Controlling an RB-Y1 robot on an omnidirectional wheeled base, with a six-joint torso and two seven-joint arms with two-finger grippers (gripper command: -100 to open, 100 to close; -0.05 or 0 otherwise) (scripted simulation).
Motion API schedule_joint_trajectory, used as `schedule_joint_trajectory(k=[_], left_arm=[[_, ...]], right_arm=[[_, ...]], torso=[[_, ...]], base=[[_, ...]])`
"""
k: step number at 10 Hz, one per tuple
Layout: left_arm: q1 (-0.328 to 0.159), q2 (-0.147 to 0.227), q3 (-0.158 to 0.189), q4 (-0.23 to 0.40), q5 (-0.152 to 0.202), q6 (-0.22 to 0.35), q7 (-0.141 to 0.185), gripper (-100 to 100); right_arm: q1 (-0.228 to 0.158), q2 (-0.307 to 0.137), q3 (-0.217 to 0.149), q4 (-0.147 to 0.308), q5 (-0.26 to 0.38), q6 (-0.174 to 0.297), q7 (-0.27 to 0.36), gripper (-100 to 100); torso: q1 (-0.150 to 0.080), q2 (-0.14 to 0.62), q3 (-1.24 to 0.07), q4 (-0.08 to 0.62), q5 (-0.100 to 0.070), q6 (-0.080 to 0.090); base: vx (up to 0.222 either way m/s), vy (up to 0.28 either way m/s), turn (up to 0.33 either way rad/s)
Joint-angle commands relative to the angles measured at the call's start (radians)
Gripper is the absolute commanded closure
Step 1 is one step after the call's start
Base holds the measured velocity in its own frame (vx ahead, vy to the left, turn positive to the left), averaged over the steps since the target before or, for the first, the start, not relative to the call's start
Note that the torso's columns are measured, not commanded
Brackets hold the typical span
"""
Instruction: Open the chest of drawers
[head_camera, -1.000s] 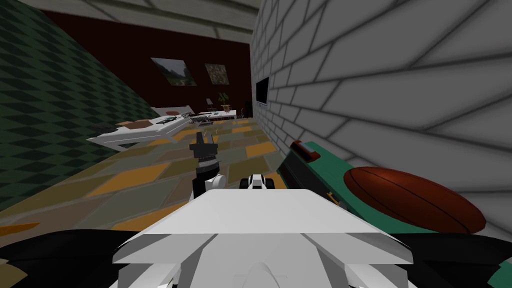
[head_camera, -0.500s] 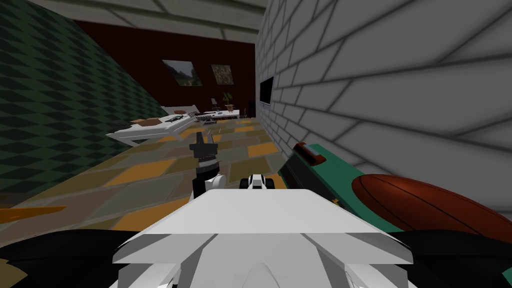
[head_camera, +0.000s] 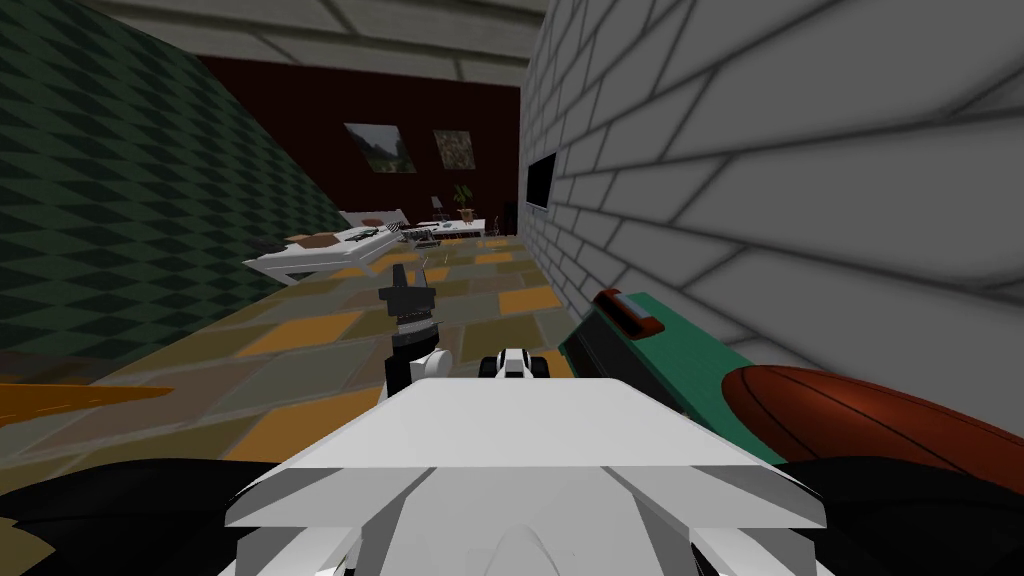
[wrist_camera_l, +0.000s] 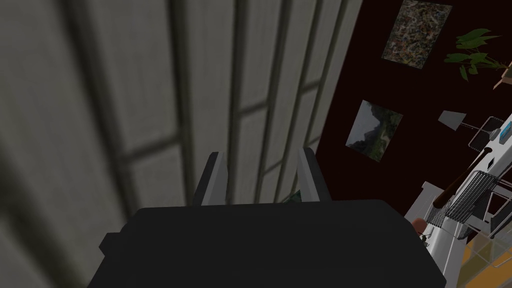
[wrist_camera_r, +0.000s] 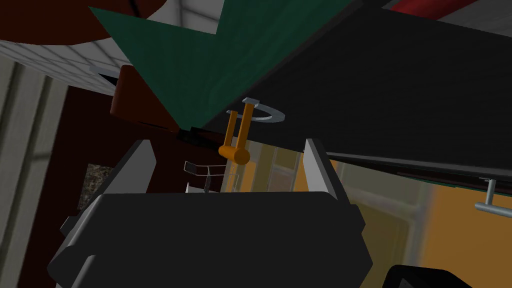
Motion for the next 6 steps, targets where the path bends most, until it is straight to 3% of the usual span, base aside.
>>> schedule_joint_trajectory(k=[1, 6], left_arm=[[0.000, 0.000, 0.000, 0.000, 0.000, 0.000, 0.000, 0], [0.000, 0.000, 0.000, 0.000, 0.000, 0.000, 0.000, 0]], right_arm=[[0.067, -0.039, 0.017, 0.000, 0.048, 0.002, -0.048, -100], [0.164, -0.098, 0.043, 0.005, 0.115, 0.001, -0.120, -100]], torso=[[0.000, 0.000, 0.000, 0.000, 0.000, 0.000], [0.000, 0.000, 0.000, 0.000, 0.000, 0.000]], base=[[0.019, -0.003, 0.127], [0.015, -0.005, 0.092]])
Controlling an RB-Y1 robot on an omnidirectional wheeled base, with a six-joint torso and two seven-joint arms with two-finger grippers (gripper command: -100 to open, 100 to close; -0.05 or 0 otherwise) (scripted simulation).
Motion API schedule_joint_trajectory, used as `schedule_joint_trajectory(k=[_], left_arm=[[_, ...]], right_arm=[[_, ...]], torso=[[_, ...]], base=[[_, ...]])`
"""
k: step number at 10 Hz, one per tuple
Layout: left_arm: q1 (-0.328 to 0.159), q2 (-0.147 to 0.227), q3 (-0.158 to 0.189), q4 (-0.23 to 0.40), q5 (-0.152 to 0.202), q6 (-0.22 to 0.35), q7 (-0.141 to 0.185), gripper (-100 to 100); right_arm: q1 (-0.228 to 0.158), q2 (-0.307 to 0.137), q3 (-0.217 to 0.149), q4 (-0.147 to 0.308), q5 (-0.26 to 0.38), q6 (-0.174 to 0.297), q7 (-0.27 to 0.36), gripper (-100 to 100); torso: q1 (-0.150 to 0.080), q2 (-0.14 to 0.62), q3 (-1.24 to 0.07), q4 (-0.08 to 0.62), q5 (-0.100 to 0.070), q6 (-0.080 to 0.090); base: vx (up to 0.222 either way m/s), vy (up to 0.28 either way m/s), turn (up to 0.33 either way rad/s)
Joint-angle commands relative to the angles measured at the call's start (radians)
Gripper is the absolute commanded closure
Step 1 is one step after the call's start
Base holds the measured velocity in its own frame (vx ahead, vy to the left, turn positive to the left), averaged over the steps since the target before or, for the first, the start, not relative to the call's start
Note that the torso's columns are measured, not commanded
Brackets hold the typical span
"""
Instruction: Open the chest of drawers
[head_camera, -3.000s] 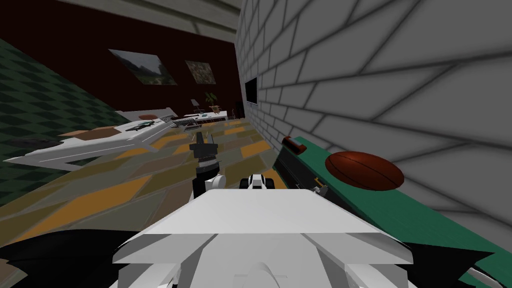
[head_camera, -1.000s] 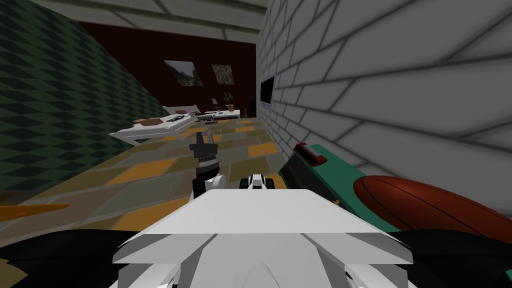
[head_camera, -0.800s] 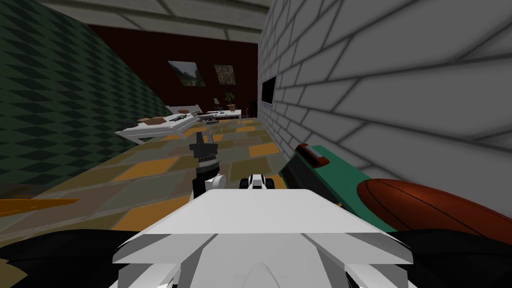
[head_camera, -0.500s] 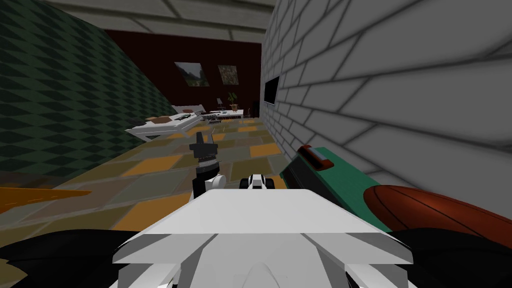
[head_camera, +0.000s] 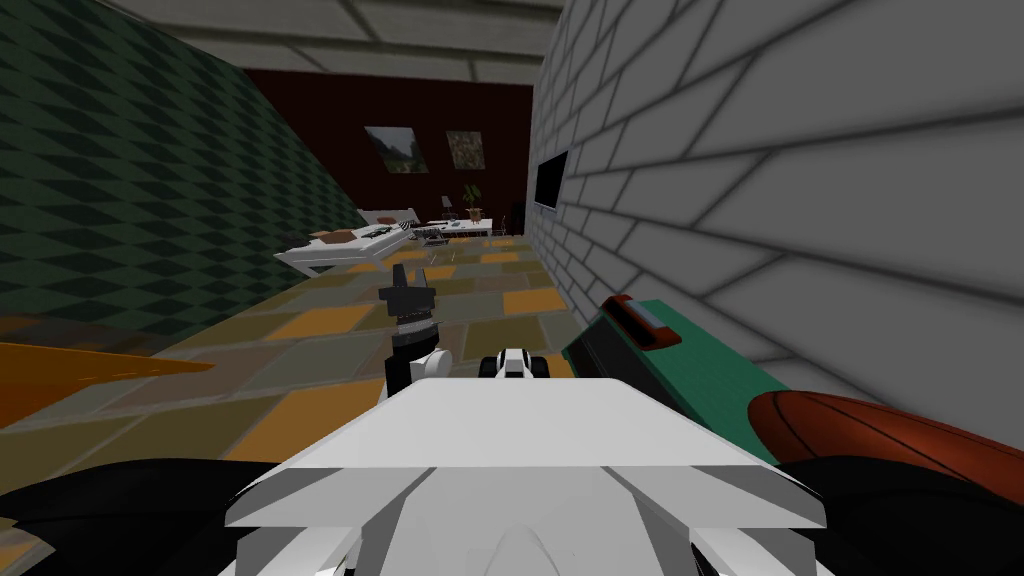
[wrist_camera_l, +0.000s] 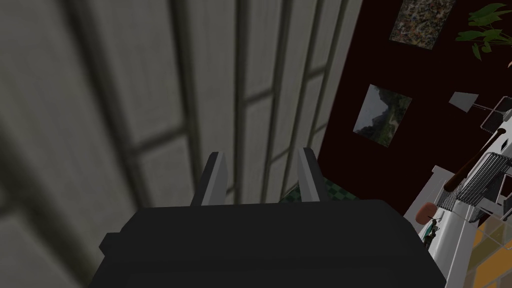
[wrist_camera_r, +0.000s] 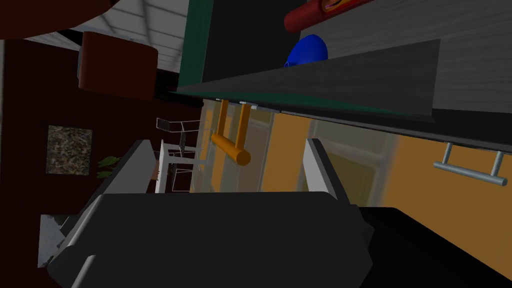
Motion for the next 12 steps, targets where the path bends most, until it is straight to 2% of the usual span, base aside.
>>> schedule_joint_trajectory(k=[1, 2, 3, 4, 5, 9, 10, 12], left_arm=[[0.000, 0.000, 0.000, 0.000, 0.000, 0.000, 0.000, 0], [0.000, 0.000, 0.000, 0.000, 0.000, 0.000, 0.000, 0], [0.000, 0.000, 0.000, 0.000, 0.000, 0.000, 0.000, 0], [0.000, 0.000, 0.000, 0.000, 0.000, 0.000, 0.000, 0], [0.000, 0.000, 0.000, 0.000, 0.000, 0.000, 0.000, 0], [0.000, 0.000, 0.000, 0.000, 0.000, 0.000, 0.000, 0], [0.000, 0.000, 0.000, 0.000, 0.000, 0.000, 0.000, 0], [0.000, 0.000, 0.000, 0.000, 0.000, 0.000, 0.000, 0]], right_arm=[[0.063, -0.031, 0.015, -0.010, 0.038, -0.002, -0.039, -100], [0.082, -0.043, 0.020, -0.009, 0.051, -0.003, -0.053, -100], [0.082, -0.043, 0.020, -0.009, 0.051, -0.003, -0.053, -100], [0.112, -0.063, 0.028, -0.007, 0.071, -0.004, -0.076, -100], [0.123, -0.070, 0.031, -0.006, 0.078, -0.004, -0.084, -100], [0.119, -0.069, 0.032, 0.003, 0.078, 0.001, -0.087, -100], [0.119, -0.069, 0.032, 0.003, 0.078, 0.001, -0.087, 100], [0.131, -0.066, 0.028, -0.002, 0.090, 0.015, -0.081, 100]], torso=[[0.000, 0.000, 0.000, 0.000, 0.000, 0.000], [0.000, 0.000, 0.000, 0.000, 0.000, 0.000], [0.000, 0.000, 0.000, 0.000, 0.000, 0.000], [0.000, 0.000, 0.000, 0.000, 0.000, 0.000], [0.000, 0.000, 0.000, 0.000, 0.000, 0.000], [0.000, 0.000, 0.000, 0.000, 0.000, 0.000], [0.000, 0.000, 0.000, 0.000, 0.000, 0.000], [0.007, -0.001, 0.000, 0.000, 0.002, 0.001]], base=[[0.015, -0.003, 0.106], [0.014, -0.004, 0.080], [0.009, -0.005, 0.019], [0.012, -0.002, 0.099], [0.014, -0.005, 0.089], [0.002, -0.002, -0.001], [0.000, 0.000, 0.000], [0.028, 0.158, -0.060]])
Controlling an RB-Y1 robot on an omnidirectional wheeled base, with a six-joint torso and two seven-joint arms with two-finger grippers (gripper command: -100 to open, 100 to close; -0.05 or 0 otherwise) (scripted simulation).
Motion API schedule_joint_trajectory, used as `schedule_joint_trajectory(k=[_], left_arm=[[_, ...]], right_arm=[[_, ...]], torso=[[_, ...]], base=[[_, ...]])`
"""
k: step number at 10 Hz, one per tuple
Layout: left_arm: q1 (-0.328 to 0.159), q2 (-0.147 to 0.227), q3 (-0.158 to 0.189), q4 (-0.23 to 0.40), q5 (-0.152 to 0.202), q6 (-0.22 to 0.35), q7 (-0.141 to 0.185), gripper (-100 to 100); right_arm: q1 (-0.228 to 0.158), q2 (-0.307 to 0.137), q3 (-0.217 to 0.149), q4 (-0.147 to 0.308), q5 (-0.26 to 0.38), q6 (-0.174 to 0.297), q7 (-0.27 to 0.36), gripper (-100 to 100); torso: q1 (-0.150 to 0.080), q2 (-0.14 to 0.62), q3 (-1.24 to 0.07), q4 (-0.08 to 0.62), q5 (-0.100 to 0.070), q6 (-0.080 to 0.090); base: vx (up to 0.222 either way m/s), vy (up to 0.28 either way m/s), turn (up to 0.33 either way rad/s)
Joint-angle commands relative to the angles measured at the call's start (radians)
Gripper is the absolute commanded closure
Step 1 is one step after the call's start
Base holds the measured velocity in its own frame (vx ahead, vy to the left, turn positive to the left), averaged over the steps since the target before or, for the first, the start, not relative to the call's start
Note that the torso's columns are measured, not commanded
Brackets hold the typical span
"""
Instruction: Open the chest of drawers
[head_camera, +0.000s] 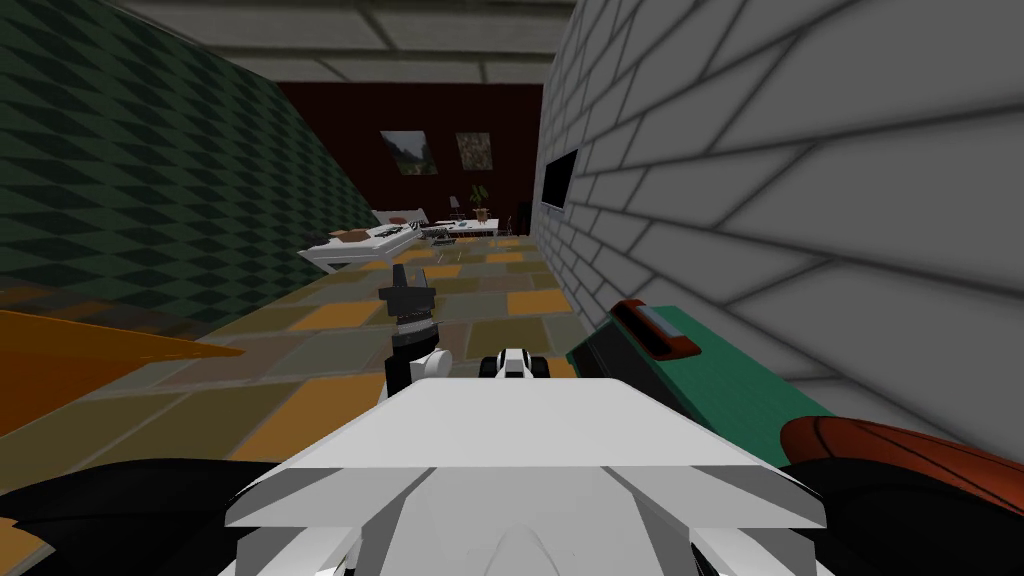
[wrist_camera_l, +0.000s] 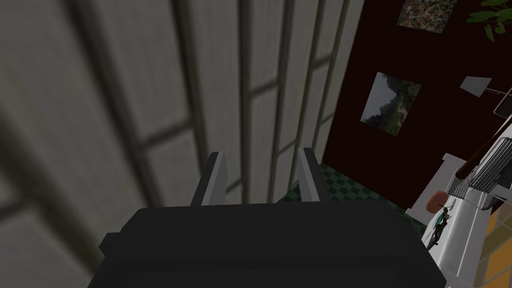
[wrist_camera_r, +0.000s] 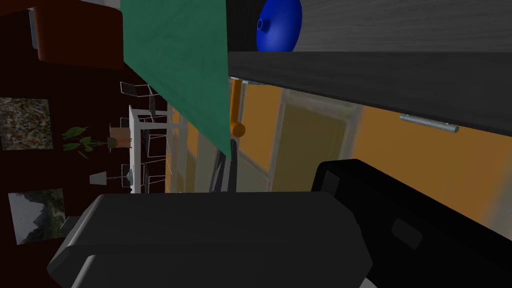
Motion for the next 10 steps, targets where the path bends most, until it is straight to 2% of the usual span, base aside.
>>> schedule_joint_trajectory(k=[1, 3, 4, 5, 6, 9, 10], left_arm=[[0.000, 0.000, 0.000, 0.000, 0.000, 0.000, 0.000, 0], [0.000, 0.000, 0.000, 0.000, 0.000, 0.000, 0.000, 0], [0.000, 0.000, 0.000, 0.000, 0.000, 0.000, 0.000, 0], [0.000, 0.000, 0.000, 0.000, 0.000, 0.000, 0.000, 0], [0.000, 0.001, 0.000, 0.000, 0.000, 0.000, 0.000, 0], [0.000, 0.000, 0.000, 0.000, 0.000, 0.000, 0.000, 0], [0.000, 0.000, 0.000, 0.000, 0.000, 0.000, 0.000, 0]], right_arm=[[0.011, 0.004, -0.003, -0.003, 0.011, 0.015, 0.005, 100], [0.015, 0.004, -0.004, -0.006, 0.014, 0.018, 0.006, 100], [0.012, 0.001, -0.001, -0.005, 0.013, 0.011, 0.003, -100], [0.011, 0.000, -0.001, -0.004, 0.013, 0.010, 0.002, -100], [0.008, -0.002, 0.001, -0.003, 0.012, 0.006, -0.001, -100], [0.005, -0.005, 0.002, 0.001, 0.012, 0.004, -0.003, -100], [0.005, -0.005, 0.002, 0.001, 0.012, 0.004, -0.003, 100]], torso=[[0.001, -0.002, -0.001, -0.001, 0.001, 0.000], [-0.005, 0.001, 0.001, 0.000, -0.001, 0.000], [-0.013, 0.001, 0.001, 0.000, -0.003, -0.001], [-0.021, 0.001, 0.001, 0.000, -0.006, -0.002], [-0.020, 0.001, 0.001, 0.000, -0.006, -0.001], [0.000, 0.000, 0.000, 0.000, 0.000, 0.000], [0.001, 0.000, 0.000, 0.000, 0.001, 0.000]], base=[[0.020, 0.192, -0.045], [0.004, 0.154, -0.043], [-0.001, -0.074, 0.029], [-0.006, -0.154, 0.042], [-0.003, -0.173, 0.029], [-0.011, -0.092, 0.021], [-0.001, -0.009, 0.001]])
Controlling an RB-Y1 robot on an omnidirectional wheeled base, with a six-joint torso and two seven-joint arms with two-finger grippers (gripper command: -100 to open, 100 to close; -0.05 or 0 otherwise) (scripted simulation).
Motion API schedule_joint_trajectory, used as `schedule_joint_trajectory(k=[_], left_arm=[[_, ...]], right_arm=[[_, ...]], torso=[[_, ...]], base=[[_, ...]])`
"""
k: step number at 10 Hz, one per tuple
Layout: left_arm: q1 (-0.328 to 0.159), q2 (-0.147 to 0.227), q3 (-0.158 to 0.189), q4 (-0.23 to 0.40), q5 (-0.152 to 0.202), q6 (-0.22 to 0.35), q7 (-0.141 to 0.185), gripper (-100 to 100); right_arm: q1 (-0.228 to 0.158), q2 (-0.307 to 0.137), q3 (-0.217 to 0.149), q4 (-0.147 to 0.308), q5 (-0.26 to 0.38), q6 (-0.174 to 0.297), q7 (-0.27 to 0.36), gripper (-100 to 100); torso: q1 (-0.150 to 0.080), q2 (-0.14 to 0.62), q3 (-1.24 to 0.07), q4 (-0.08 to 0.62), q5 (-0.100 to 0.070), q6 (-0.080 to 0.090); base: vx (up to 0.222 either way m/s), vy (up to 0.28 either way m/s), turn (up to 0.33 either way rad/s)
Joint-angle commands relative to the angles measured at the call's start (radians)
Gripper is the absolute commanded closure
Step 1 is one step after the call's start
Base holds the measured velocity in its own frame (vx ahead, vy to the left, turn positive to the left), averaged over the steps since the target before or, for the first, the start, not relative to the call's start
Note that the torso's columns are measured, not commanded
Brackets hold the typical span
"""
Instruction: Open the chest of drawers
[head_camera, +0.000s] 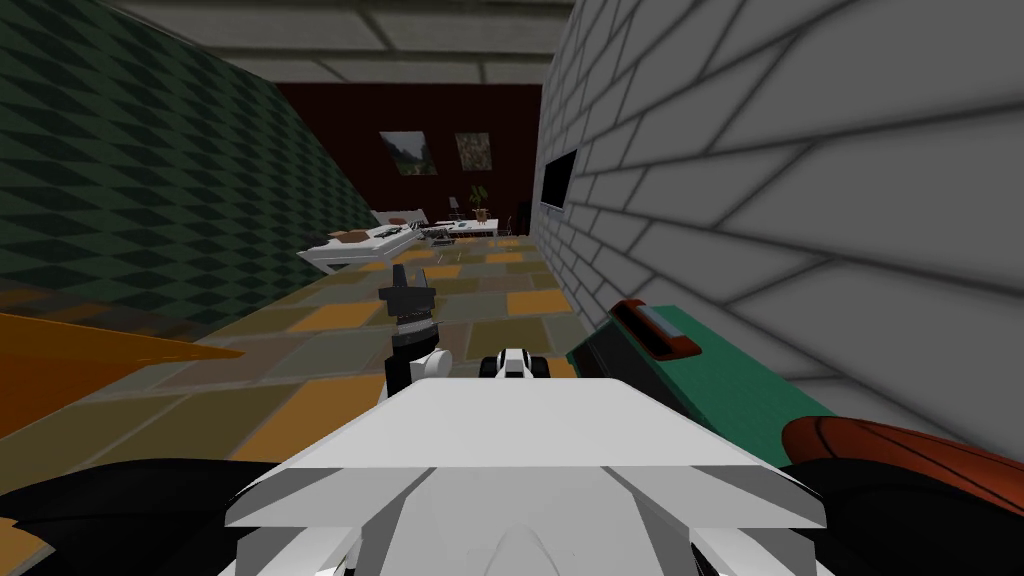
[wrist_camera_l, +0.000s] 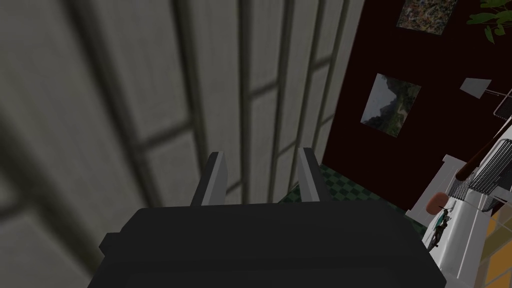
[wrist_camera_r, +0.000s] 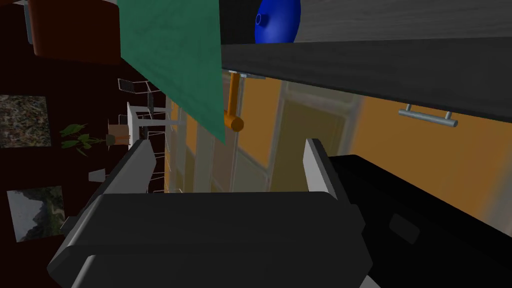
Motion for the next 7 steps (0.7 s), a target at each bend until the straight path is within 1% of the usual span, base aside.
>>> schedule_joint_trajectory(k=[1, 2, 3, 4, 5, 6, 7], left_arm=[[0.000, 0.000, 0.000, 0.000, 0.000, 0.000, 0.000, 0], [-0.001, 0.000, 0.000, 0.000, 0.000, 0.000, 0.000, 0], [-0.001, 0.000, 0.000, 0.000, 0.000, 0.000, 0.000, 0], [-0.001, 0.000, 0.000, 0.000, 0.000, 0.000, 0.000, 0], [-0.001, 0.000, 0.000, 0.000, 0.000, 0.000, 0.000, 0], [0.000, 0.000, 0.000, 0.000, 0.000, 0.000, 0.000, 0], [0.000, 0.000, 0.000, 0.000, 0.000, 0.000, 0.000, 0]], right_arm=[[-0.017, 0.004, -0.045, 0.031, -0.050, -0.050, 0.050, 100], [-0.017, 0.004, -0.045, 0.031, -0.078, -0.075, 0.072, 100], [-0.017, 0.004, -0.045, 0.031, -0.096, -0.086, 0.095, 100], [-0.017, 0.004, -0.045, 0.006, -0.121, -0.117, 0.097, 100], [-0.017, 0.004, -0.045, 0.025, -0.140, -0.117, 0.097, 100], [-0.017, 0.004, -0.045, -0.041, -0.166, -0.117, 0.097, 100], [-0.017, 0.004, -0.045, 0.003, -0.184, -0.117, 0.097, 100]], torso=[[-0.003, 0.000, 0.000, 0.000, -0.001, 0.000], [-0.013, 0.007, 0.004, 0.002, -0.003, -0.002], [-0.028, 0.015, 0.009, 0.002, 0.001, -0.002], [-0.034, 0.015, 0.006, 0.001, 0.006, -0.002], [-0.046, 0.010, 0.003, -0.002, 0.005, -0.004], [-0.048, 0.003, -0.003, -0.004, 0.007, -0.006], [-0.054, -0.003, -0.003, -0.003, 0.003, -0.013]], base=[[-0.147, -0.113, 0.353], [-0.267, -0.063, 0.408], [-0.245, 0.031, 0.440], [-0.184, 0.061, 0.394], [-0.089, 0.048, 0.336], [-0.046, 0.018, 0.144], [-0.009, 0.002, 0.041]])
